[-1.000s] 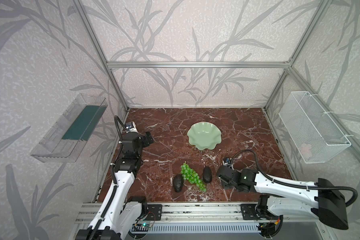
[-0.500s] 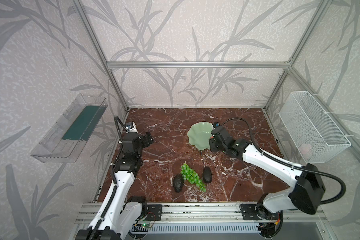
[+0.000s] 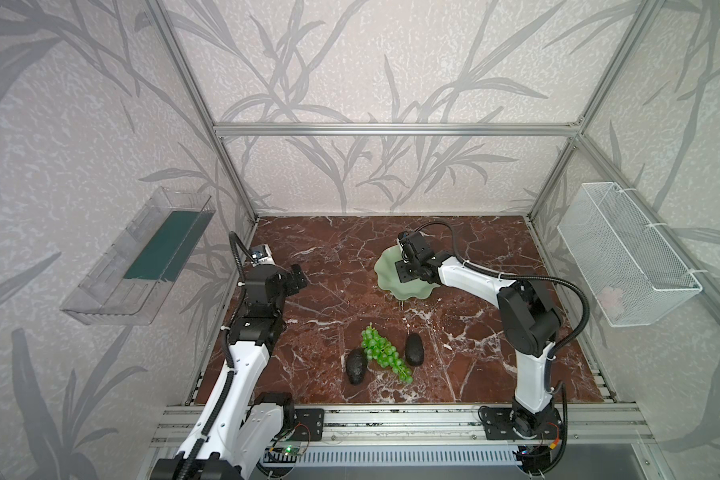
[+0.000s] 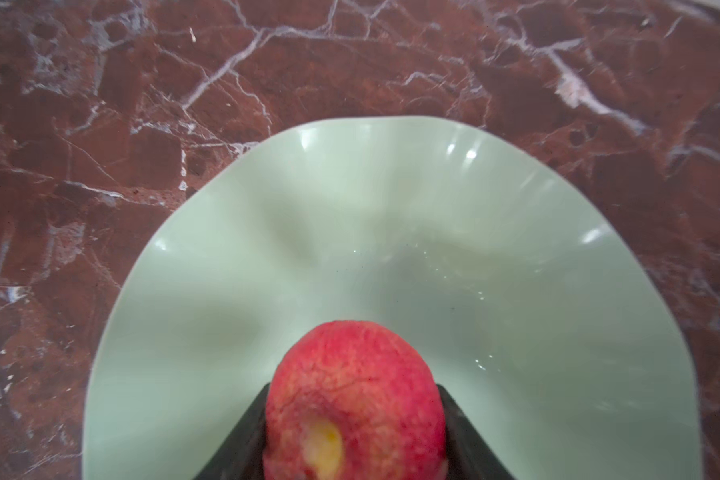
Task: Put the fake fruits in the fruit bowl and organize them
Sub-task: 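Carry the apple into the green bowl and release it with the right gripper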
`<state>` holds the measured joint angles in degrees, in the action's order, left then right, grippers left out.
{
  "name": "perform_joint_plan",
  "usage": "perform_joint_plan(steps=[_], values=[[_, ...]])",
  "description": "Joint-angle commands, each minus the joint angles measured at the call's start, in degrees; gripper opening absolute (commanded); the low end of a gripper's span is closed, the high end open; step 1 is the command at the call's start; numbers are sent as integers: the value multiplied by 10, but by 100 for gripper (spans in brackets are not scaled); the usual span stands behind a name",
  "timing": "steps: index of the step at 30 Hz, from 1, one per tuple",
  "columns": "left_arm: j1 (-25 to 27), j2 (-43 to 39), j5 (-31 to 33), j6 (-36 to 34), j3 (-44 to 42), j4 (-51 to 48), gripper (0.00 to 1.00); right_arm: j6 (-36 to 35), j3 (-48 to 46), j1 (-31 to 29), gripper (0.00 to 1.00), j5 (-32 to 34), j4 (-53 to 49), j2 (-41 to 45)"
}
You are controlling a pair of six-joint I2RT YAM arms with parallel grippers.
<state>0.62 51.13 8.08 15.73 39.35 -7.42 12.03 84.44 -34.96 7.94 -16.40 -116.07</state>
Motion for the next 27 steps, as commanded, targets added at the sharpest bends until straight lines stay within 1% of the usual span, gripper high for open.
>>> perform_joint_plan(steps=[1,6,10,14,17,21,23,27], values=[[-3,-1,11,10,15,-9,97,-11,25,6,48,-15,15,-17],[-3,3,9,11,16,-9,97,-4,25,9,49,-17,19,-40],[-3,5,14,15,16,-12,97,2,22,10,51,-20,25,-53],[-3,9,21,20,17,-19,97,4,19,10,55,-20,28,-58],[-3,12,35,32,22,-38,97,5,17,10,62,-18,30,-54],[-3,6,23,49,44,-98,97,6,15,13,72,-19,33,-34],[-3,2,-2,54,58,-143,96,5,10,15,75,-20,35,-14],[-3,-2,-55,80,100,-276,94,3,-18,18,81,-21,48,52]])
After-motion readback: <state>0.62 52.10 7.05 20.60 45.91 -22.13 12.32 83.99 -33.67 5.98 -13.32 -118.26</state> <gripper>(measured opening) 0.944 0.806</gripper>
